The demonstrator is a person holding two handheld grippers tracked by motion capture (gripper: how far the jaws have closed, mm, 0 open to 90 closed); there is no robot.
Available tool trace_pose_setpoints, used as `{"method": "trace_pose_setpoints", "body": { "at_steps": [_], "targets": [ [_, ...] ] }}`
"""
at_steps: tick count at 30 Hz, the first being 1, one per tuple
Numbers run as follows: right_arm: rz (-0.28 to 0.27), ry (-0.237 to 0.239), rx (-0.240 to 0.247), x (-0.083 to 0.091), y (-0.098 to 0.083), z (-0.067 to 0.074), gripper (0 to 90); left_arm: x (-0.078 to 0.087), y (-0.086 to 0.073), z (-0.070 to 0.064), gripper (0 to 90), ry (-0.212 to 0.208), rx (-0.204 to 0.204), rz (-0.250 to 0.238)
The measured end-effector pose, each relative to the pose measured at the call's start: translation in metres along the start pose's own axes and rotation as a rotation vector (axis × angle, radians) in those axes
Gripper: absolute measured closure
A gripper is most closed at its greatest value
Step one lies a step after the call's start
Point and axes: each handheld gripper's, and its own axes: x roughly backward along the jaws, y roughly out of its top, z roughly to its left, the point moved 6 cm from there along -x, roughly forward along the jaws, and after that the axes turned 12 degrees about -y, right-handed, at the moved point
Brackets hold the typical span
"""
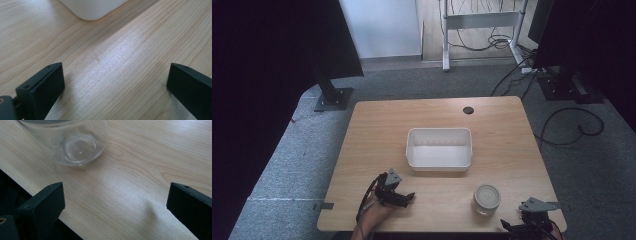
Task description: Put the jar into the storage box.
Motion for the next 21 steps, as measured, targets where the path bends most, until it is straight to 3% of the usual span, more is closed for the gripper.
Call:
{"method": "trace_pose_setpoints", "body": {
  "at_steps": [21],
  "targets": [
    [-0.116,0.06,0.042,0.0,0.021,0.019,3.2,0.0,0.0,0.0,1.4,0.0,0.0,0.0]
  ]
}}
